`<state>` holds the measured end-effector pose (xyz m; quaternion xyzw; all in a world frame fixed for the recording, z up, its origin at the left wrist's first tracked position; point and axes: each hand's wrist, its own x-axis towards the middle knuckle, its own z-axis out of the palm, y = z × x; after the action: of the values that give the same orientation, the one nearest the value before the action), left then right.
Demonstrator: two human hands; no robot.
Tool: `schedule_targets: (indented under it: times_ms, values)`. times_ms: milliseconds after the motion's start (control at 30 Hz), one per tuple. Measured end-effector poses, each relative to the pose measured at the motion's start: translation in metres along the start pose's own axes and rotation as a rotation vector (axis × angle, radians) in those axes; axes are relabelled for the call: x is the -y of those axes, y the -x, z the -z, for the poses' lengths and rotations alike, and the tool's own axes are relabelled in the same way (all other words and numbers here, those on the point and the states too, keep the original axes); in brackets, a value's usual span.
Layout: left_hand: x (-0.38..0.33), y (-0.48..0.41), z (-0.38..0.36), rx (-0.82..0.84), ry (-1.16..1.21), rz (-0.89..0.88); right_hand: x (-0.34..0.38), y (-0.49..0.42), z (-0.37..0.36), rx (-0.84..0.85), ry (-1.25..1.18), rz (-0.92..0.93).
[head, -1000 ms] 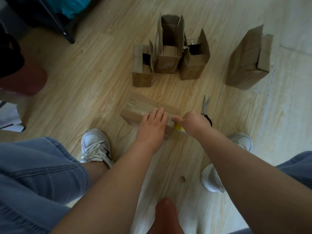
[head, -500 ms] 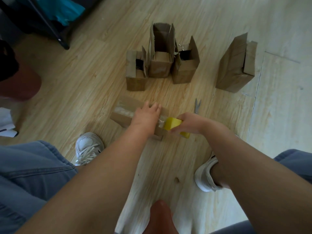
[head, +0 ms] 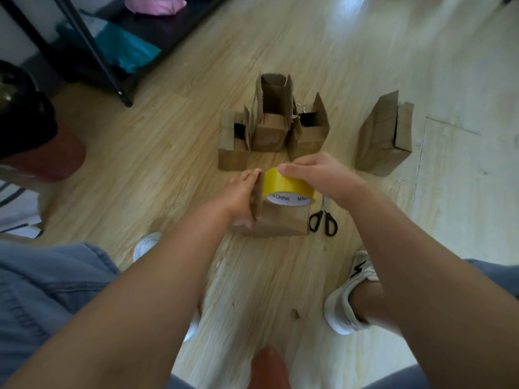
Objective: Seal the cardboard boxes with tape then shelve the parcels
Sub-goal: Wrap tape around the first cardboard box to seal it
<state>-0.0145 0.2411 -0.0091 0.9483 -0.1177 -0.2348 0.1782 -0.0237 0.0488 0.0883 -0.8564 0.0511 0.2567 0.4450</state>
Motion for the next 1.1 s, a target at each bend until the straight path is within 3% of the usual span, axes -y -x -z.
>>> schedule_targets:
  times_ms: [167, 533, 767, 967, 1100]
  values:
    - [0.003, 0.007, 0.001, 0.04, 0.182, -0.019, 0.007, -0.005, -0.013, -0.026, -0.011, 0.037]
    - [0.007, 0.005, -0.002, -0.036, 0.253, -0.021, 0.01, -0.013, -0.015, -0.008, 0.086, 0.091]
    - [0.017, 0.022, 0.002, -0.009, 0.36, 0.073, -0.017, -0.016, -0.003, -0.049, 0.482, 0.009]
    - [0.02, 0.021, 0.006, 0.017, 0.389, 0.08, -0.026, -0.01, 0.005, -0.022, 0.193, -0.03]
    - [0.026, 0.021, 0.008, 0.011, 0.419, 0.092, -0.026, -0.01, 0.011, 0.007, 0.192, 0.02]
